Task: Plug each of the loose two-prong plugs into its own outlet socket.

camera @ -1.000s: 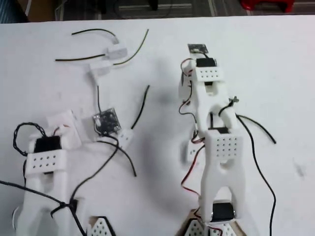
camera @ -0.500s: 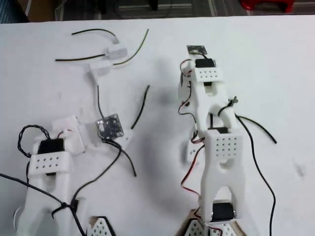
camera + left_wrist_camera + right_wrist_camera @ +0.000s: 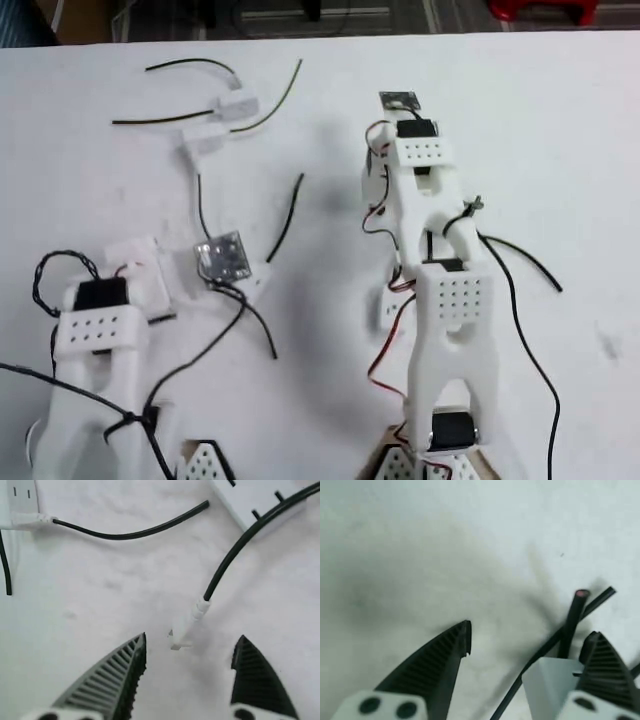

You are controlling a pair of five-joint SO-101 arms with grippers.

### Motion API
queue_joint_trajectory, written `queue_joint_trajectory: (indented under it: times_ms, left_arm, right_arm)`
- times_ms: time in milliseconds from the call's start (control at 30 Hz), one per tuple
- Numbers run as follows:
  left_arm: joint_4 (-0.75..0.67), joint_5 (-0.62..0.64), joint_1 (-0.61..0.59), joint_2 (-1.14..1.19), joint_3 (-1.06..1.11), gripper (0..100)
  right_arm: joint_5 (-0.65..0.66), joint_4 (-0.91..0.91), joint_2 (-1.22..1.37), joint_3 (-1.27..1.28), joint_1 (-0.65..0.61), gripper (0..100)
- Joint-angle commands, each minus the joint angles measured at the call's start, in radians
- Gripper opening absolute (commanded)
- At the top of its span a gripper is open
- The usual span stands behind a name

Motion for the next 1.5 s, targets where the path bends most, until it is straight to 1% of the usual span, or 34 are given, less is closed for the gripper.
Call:
queue_joint_trajectory:
  times_ms: [0, 133, 300, 433, 533, 667, 800, 867, 1000, 1167, 1300, 1367, 1467]
  left_arm:
    - [-0.14, -0.279, -0.002, 0.035, 0.04, 24]
    - [-0.201, -0.273, -0.007, 0.182, 0.025, 24]
    - [-0.166, -0.269, -0.048, 0.412, -0.149, 24]
    - [-0.107, -0.264, -0.081, 0.584, -0.304, 23]
    - [-0.015, -0.193, -0.079, 0.653, -0.414, 23]
    - [0.089, -0.126, -0.047, 0.668, -0.514, 23]
    - [0.132, -0.115, -0.012, 0.673, -0.534, 23]
    - [0.133, -0.115, -0.007, 0.673, -0.532, 18]
    - [0.15, -0.114, -0.001, 0.673, -0.532, 2]
    - [0.209, -0.114, 0.001, 0.674, -0.532, 9]
    - [0.21, -0.114, 0.018, 0.676, -0.532, 2]
    - [0.212, -0.114, 0.033, 0.676, -0.523, 4]
    - [0.209, -0.107, 0.067, 0.676, -0.505, 12]
  right_arm:
    - [-0.003, -0.012, -0.005, -0.012, 0.008, 34.8]
    - [-0.005, -0.012, -0.005, -0.012, 0.019, 34.8]
    - [-0.006, -0.012, -0.005, -0.012, 0.022, 34.8]
    - [-0.006, -0.013, -0.005, -0.012, 0.022, 34.8]
    - [-0.006, -0.018, -0.005, -0.012, 0.022, 34.8]
    - [-0.006, -0.027, -0.005, -0.012, 0.024, 34.8]
    - [-0.005, -0.027, -0.005, -0.012, 0.024, 34.8]
    - [-0.005, -0.027, -0.005, -0.012, 0.024, 34.8]
    - [-0.005, -0.027, -0.005, -0.012, 0.024, 34.8]
    - [-0.003, -0.027, -0.004, -0.012, 0.024, 34.8]
    - [-0.003, -0.027, -0.004, -0.012, 0.024, 34.8]
    - [-0.003, -0.027, -0.004, -0.012, 0.024, 34.8]
    - [-0.003, -0.027, -0.004, -0.011, 0.025, 34.8]
